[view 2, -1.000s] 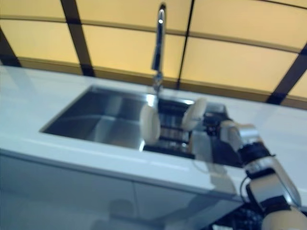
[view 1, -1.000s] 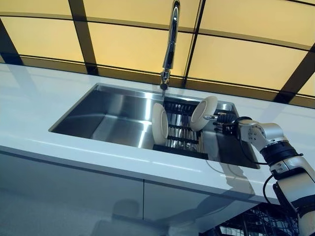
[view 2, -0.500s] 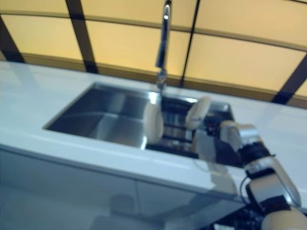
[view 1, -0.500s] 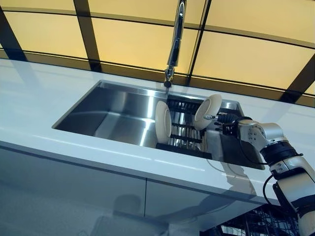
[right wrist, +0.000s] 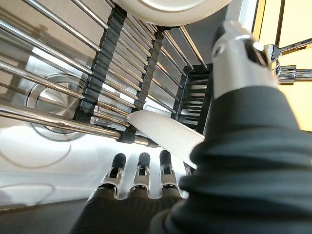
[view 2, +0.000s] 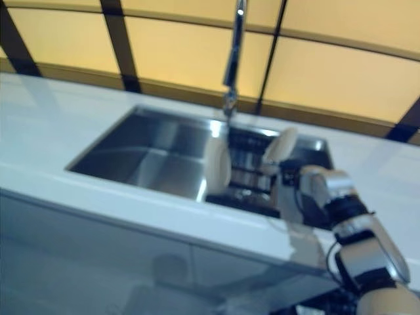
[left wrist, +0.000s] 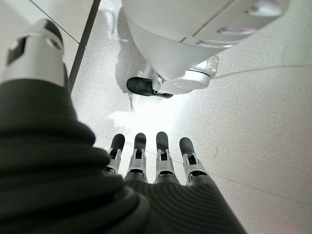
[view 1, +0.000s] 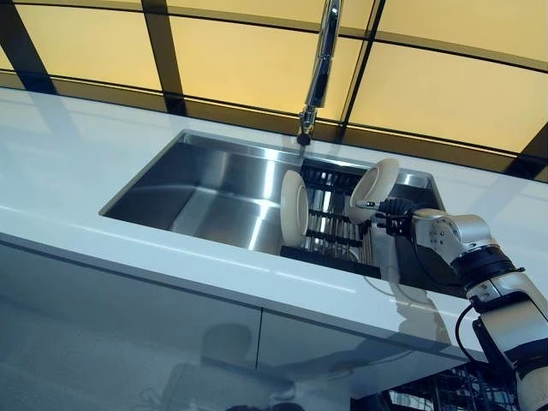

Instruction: Take plates into dishwasher

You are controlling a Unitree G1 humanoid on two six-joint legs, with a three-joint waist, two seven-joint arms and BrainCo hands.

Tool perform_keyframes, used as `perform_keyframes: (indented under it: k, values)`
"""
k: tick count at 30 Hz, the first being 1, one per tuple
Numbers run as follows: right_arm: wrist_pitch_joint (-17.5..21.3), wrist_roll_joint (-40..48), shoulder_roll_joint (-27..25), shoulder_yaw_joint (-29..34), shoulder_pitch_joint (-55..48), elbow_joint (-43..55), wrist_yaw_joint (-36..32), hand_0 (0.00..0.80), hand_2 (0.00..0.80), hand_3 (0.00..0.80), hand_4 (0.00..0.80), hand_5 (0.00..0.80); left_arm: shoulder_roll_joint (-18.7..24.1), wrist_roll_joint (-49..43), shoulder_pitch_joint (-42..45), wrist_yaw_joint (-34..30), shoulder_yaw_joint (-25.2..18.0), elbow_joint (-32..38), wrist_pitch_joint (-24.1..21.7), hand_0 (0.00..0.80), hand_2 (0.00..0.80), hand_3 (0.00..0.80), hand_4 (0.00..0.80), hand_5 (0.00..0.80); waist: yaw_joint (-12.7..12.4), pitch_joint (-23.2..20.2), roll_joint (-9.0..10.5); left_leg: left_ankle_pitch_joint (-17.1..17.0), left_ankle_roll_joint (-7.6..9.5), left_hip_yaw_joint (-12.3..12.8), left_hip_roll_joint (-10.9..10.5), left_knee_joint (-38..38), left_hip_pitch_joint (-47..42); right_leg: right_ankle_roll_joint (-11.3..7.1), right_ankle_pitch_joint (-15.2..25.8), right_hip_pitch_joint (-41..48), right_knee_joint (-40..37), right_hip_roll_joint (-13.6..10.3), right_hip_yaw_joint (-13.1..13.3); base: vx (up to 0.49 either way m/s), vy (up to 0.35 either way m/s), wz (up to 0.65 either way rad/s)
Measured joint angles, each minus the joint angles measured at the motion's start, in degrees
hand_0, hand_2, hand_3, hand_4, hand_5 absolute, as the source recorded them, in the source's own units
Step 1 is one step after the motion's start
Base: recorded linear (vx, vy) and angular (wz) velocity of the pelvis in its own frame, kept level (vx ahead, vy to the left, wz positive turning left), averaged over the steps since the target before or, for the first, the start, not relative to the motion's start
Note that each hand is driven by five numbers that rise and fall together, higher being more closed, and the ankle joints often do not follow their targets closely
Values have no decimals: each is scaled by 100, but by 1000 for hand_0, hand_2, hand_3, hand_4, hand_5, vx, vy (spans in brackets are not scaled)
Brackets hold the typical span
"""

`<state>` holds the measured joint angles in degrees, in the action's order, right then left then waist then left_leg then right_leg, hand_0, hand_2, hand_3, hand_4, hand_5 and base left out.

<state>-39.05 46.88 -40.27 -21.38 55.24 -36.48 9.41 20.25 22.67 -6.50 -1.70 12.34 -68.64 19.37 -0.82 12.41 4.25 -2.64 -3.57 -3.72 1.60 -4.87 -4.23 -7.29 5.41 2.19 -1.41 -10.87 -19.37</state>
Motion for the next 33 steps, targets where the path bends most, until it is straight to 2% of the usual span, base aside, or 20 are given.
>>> perform_keyframes:
  k: [1,2,3,4,6,11,15,33]
  values:
    - [0,-1,0,0,4,-14,35,179,179,179,179,179,-1,113,-22,35,-1,38,-1,0,0,0,0,0,0,48,1,-6,8,-6,-7,0,0,0,-1,-1,7,-9,-1,0,0,0]
    - [3,-1,6,1,8,-45,80,279,279,279,279,279,-8,211,-48,72,0,51,1,0,0,0,0,0,-4,79,-5,-9,12,-13,-16,1,14,0,-2,-16,20,-19,-1,0,0,0]
    - [5,-3,11,3,20,-154,104,436,436,436,436,436,-7,349,-54,94,-2,81,4,0,0,0,0,0,-5,82,-10,-13,17,-16,-23,3,38,0,-1,-39,30,-27,-2,0,0,0]
    - [10,-3,18,4,25,-213,112,436,436,436,436,436,-7,394,-54,109,-2,90,5,0,0,0,0,0,-8,83,-11,-15,18,-21,-27,4,45,0,-1,-40,30,-29,-5,-25,10,4]
    - [69,-26,31,7,33,-346,206,800,800,800,800,800,-11,575,-60,171,-1,107,24,0,0,0,0,0,-3,85,-14,-31,38,-42,-39,7,77,1,-1,-54,30,-37,-21,-63,19,5]
    - [396,-201,25,46,338,-747,382,800,800,800,800,800,-11,768,-130,231,1,209,76,0,0,0,0,0,-8,241,-103,-51,51,-105,-75,10,109,1,-1,-53,26,-65,-30,-71,4,6]
    - [391,-239,25,42,480,-769,350,800,800,800,800,800,-11,765,-159,240,109,227,72,0,0,0,0,0,-12,294,-111,-54,47,-132,-76,30,173,0,-1,-69,9,-63,-50,-48,-34,6]
    - [536,-449,-146,68,552,-1146,364,800,800,800,800,800,4,731,-88,277,109,408,124,0,0,0,0,0,-66,348,-36,-62,39,-130,-56,16,-24,0,1,126,4,-42,-57,21,-27,0]
